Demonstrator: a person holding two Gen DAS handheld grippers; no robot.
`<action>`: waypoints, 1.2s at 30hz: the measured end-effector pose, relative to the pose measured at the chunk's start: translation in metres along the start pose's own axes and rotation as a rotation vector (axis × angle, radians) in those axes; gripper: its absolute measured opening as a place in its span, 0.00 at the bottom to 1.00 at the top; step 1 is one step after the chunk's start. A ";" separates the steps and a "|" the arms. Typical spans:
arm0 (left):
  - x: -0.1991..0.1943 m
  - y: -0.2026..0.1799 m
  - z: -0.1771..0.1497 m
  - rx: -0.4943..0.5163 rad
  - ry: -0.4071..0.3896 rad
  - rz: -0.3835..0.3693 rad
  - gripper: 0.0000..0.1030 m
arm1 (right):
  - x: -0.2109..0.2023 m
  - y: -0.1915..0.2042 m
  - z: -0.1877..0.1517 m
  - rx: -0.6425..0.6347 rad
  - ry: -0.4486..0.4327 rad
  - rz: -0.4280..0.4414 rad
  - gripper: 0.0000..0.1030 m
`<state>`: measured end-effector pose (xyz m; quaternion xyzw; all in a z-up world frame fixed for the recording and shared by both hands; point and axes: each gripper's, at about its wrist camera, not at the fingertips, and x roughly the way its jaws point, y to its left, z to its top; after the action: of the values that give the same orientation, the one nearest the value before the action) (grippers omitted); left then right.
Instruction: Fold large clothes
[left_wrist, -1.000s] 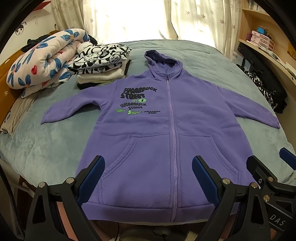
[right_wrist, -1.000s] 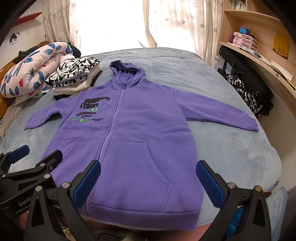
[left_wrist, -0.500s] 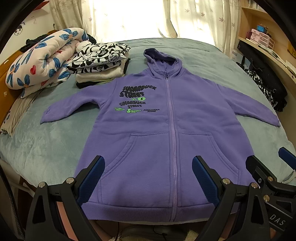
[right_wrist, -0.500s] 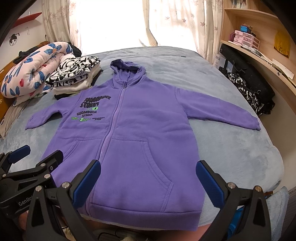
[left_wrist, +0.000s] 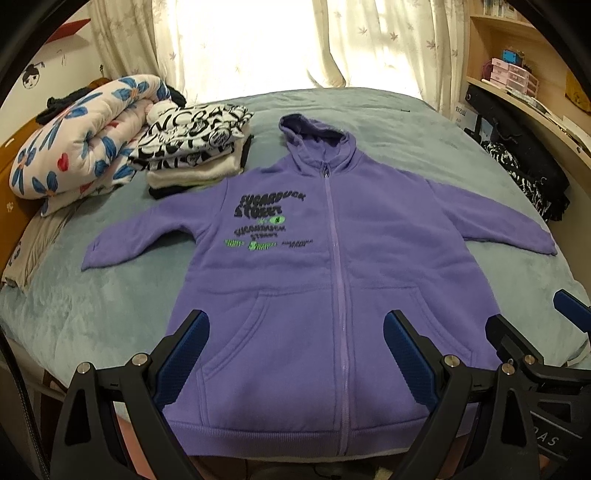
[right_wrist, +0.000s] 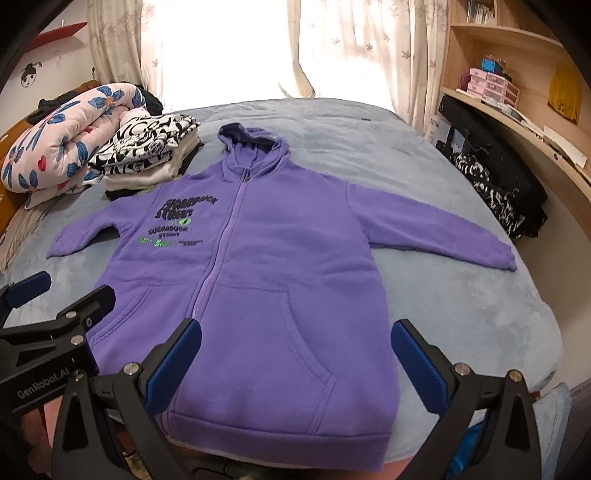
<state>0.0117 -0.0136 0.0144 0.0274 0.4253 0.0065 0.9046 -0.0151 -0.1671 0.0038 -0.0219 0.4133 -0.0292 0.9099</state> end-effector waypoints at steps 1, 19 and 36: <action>-0.001 -0.001 0.004 0.004 -0.006 -0.003 0.91 | -0.001 -0.004 0.004 0.003 -0.011 0.000 1.00; -0.019 -0.036 0.099 0.028 -0.152 -0.090 0.92 | -0.038 -0.084 0.088 0.048 -0.255 -0.061 1.00; 0.046 -0.142 0.193 0.138 -0.313 -0.078 0.92 | 0.013 -0.263 0.118 0.310 -0.217 -0.215 1.00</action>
<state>0.1878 -0.1624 0.0941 0.0734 0.2795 -0.0623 0.9553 0.0726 -0.4288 0.0885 0.0714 0.2988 -0.1868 0.9331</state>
